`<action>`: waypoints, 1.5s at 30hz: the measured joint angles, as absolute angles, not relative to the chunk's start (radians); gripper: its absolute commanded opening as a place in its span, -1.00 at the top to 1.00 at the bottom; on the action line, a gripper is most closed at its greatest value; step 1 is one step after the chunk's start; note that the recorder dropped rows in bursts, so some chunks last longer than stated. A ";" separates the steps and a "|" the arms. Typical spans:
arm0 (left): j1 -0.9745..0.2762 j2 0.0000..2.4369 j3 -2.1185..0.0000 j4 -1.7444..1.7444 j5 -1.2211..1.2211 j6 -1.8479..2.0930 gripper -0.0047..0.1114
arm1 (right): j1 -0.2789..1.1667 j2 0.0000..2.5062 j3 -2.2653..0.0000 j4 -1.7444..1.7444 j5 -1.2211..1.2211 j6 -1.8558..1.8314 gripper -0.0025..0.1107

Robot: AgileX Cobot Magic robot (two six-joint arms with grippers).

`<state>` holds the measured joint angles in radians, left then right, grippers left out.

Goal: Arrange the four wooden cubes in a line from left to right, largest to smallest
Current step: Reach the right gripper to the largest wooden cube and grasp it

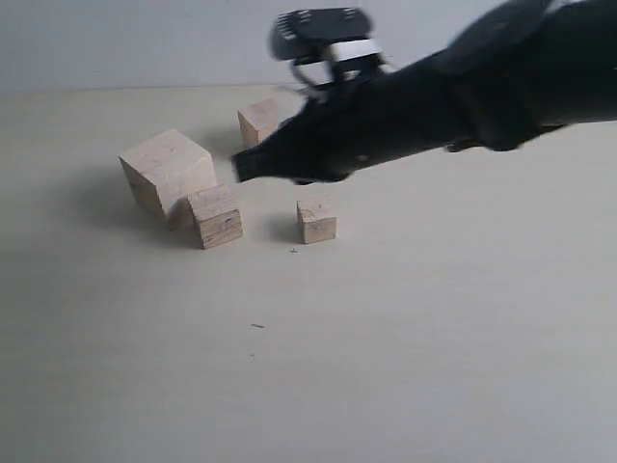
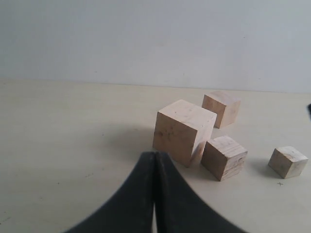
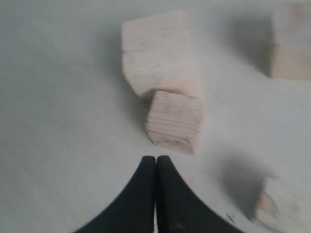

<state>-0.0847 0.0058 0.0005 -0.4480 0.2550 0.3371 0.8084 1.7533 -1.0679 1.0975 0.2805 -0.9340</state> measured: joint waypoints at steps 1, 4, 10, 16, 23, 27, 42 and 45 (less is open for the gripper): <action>-0.085 0.006 0.001 -0.448 0.255 0.337 0.92 | 0.839 1.792 -1.108 1.057 0.272 -0.910 0.92; -0.085 0.006 0.001 -0.448 0.255 0.337 0.92 | 0.935 1.917 -1.259 0.847 0.254 -0.778 0.65; -0.085 0.006 0.001 -0.448 0.255 0.337 0.92 | 0.982 2.038 -1.494 0.148 0.291 -0.211 0.03; -0.085 0.006 0.001 -0.448 0.255 0.337 0.92 | 0.921 2.046 -1.699 -0.259 0.535 0.278 -0.33; -0.085 0.006 0.001 -0.448 0.255 0.337 0.92 | 0.930 2.162 -1.866 -0.275 0.649 0.306 -0.76; -0.085 0.006 0.001 -0.448 0.255 0.337 0.92 | 0.941 2.251 -1.924 -0.234 0.658 0.270 -0.90; -0.085 0.006 0.001 -0.448 0.255 0.337 0.92 | 0.935 2.489 -2.119 -0.048 0.645 0.090 -0.89; -0.085 0.006 0.001 -0.448 0.255 0.337 0.92 | 0.921 2.522 -2.129 -0.048 0.643 0.072 -0.65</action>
<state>-0.0847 0.0058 0.0005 -0.4480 0.2550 0.3371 0.9213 2.5225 -2.1294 -0.0477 0.6428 0.0719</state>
